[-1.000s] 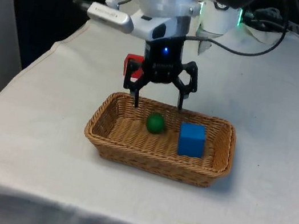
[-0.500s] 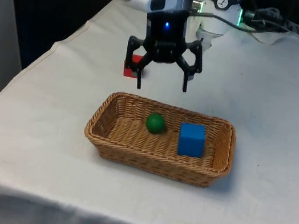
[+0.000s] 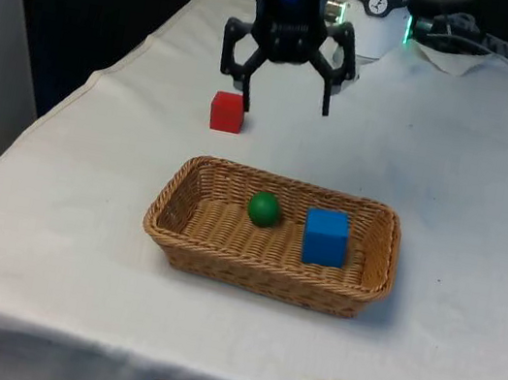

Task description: Place all non-red objects into the basket.

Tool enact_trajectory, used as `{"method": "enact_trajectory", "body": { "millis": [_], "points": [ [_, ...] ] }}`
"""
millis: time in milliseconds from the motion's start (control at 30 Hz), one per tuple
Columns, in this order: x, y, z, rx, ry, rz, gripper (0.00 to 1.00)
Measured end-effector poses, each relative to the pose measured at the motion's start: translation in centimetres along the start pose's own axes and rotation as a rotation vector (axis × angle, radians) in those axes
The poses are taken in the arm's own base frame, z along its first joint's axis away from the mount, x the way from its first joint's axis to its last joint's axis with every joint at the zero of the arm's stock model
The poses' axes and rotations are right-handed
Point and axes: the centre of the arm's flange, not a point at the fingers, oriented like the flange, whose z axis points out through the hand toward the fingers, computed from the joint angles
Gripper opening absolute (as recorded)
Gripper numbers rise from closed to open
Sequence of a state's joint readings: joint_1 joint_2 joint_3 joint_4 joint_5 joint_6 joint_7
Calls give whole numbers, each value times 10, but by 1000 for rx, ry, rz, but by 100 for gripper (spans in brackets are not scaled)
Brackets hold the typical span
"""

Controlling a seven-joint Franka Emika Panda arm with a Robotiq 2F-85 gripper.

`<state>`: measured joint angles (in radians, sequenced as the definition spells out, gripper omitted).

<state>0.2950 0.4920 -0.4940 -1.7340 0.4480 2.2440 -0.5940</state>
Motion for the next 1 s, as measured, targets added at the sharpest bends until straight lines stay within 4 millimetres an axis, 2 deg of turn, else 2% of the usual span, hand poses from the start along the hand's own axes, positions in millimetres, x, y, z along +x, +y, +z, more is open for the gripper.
{"method": "enact_trajectory", "body": {
  "millis": [567,700,1000],
  "points": [
    [-20,-8,-36,4,12,10,100],
    [-28,-12,-50,3,16,11,100],
    [-45,-17,-67,3,17,9,100]
  ]
}}
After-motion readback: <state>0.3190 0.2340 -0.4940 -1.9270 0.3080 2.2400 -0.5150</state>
